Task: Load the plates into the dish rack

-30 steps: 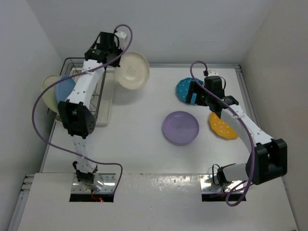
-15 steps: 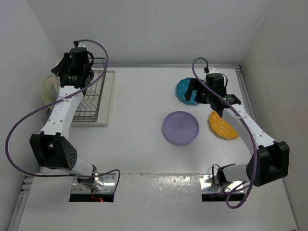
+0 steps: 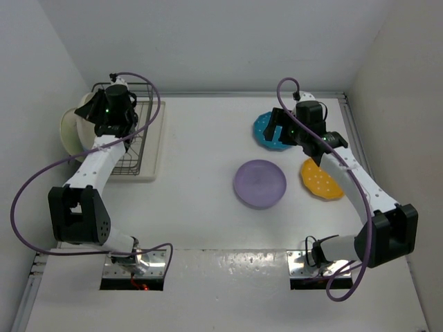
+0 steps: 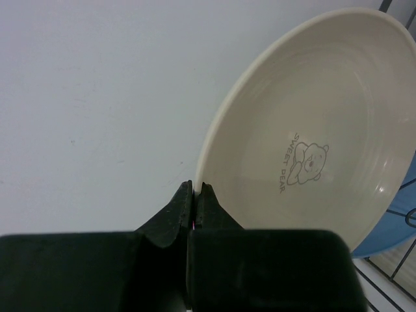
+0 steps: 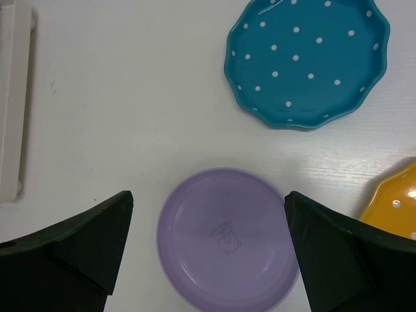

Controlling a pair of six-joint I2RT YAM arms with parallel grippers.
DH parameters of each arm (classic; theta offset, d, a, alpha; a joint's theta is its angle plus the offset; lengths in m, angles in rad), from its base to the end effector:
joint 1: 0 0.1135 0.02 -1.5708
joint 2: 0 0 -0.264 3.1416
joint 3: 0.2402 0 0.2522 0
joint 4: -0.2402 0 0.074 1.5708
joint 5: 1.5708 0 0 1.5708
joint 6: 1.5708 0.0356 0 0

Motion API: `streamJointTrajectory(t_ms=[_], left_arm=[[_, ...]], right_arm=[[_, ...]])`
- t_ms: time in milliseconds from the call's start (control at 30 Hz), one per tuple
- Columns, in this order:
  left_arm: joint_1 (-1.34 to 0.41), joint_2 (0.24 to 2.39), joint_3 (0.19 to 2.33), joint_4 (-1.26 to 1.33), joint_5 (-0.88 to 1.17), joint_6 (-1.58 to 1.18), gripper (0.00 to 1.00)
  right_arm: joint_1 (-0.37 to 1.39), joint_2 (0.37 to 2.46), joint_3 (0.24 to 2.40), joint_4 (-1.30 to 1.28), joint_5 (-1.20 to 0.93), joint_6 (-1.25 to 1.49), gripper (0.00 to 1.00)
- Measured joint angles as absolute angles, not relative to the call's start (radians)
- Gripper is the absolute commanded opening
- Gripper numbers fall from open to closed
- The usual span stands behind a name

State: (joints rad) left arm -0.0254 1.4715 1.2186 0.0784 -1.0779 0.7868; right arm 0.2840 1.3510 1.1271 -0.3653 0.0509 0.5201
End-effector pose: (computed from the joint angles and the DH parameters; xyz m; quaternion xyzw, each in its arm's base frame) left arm 0.3362 0.0228 0.3572 -0.0434 0.7343 0.5700 0.3661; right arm 0.2940 0.0839 0.3144 0.1158 0.8741 0.1637 0.4424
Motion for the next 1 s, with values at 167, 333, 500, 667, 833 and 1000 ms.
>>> streamJointTrajectory(t_ms=[167, 333, 500, 667, 833, 1000], left_arm=[[-0.023, 1.472, 1.204, 0.088, -1.059, 0.764, 0.00], [-0.020, 1.472, 1.154, 0.101, -1.043, 0.739, 0.00], [-0.020, 1.476, 1.114, 0.094, -1.018, 0.706, 0.00], [-0.020, 1.495, 1.094, 0.081, -1.000, 0.677, 0.00], [-0.012, 1.522, 1.095, -0.004, -0.957, 0.614, 0.55], [0.006, 1.543, 1.136, -0.118, -0.917, 0.551, 0.94]], right_arm=[[0.284, 1.338, 1.127, -0.372, 0.056, 0.521, 1.00], [0.284, 1.325, 1.126, -0.371, 0.064, 0.520, 1.00], [0.284, 1.321, 1.126, -0.371, 0.068, 0.520, 1.00], [0.284, 1.320, 1.122, -0.371, 0.068, 0.519, 1.00], [0.285, 1.318, 1.120, -0.371, 0.069, 0.519, 1.00], [0.285, 1.318, 1.120, -0.374, 0.071, 0.516, 1.00]])
